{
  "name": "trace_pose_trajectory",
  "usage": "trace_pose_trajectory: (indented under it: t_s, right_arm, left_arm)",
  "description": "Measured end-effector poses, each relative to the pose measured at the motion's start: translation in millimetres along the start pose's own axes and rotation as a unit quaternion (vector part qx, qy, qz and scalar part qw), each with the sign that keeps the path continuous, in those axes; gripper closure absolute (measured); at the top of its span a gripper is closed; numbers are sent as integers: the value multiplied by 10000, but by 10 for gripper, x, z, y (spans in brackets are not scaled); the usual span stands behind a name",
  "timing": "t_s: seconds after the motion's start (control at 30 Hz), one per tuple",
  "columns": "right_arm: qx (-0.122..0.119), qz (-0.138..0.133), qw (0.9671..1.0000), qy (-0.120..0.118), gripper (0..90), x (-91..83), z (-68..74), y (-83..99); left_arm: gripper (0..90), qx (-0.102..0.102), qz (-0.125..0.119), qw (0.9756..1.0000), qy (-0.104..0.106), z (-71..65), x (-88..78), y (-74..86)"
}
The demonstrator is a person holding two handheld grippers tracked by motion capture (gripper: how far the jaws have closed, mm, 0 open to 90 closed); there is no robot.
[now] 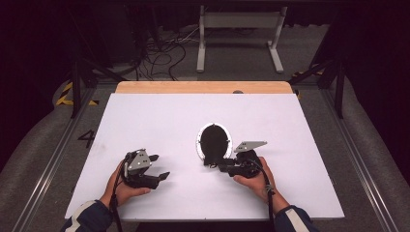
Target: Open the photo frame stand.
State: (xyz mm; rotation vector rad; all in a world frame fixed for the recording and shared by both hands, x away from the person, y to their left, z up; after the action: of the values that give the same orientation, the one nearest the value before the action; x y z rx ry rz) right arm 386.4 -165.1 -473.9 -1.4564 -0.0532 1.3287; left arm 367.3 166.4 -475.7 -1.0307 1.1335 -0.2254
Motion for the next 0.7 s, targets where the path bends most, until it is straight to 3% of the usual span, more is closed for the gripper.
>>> trace_pose_trajectory:
  t_s: [0.13, 0.27, 0.3, 0.33, 0.4, 0.43, 0.5, 0.7]
  right_arm:
    - [357, -98, 9987, -358, 578, 27, -66, -28]
    - [779, -252, 9942, -693, 546, 33, -120, -44]
    - [949, -277, 9917, -819, 535, 42, -140, -43]
    - [1207, -305, 9869, -1022, 527, 52, -160, -45]
    - [1814, -355, 9735, -1349, 567, 46, -205, -53]
    - [1987, -409, 9689, -1417, 568, 43, -233, -60]
    - [2197, -495, 9631, -1475, 583, 54, -275, -64]
    - [2518, -580, 9542, -1505, 579, 120, -305, -107]
  left_arm:
    - [252, -44, 31, 10000, -26, 17, 20, -7]
    - [249, -10, 111, 9999, -29, 31, 69, -13]
    - [249, -7, 130, 9999, -49, 32, 73, -15]
    - [249, -4, 133, 9999, -51, 34, 76, -17]
    - [247, 12, 140, 9999, -69, 36, 77, -20]
    - [247, 21, 150, 9999, -70, 37, 77, -21]
    - [245, 30, 169, 9998, -74, 38, 88, -24]
    - [242, 123, 211, 9997, 18, 24, 180, -95]
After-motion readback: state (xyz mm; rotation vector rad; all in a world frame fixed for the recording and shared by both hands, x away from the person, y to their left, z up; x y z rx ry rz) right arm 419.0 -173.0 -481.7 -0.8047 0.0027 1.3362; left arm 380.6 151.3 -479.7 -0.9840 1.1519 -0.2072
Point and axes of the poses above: each handheld gripper's, and its own axes: x roughly forward along the jaws, y roughly out of its underside, z roughly to its left, the point moved 3 cm from there along x, roughly forward along the jaws, and after that the axes turned 1 degree about z, right-handed, at the moved point
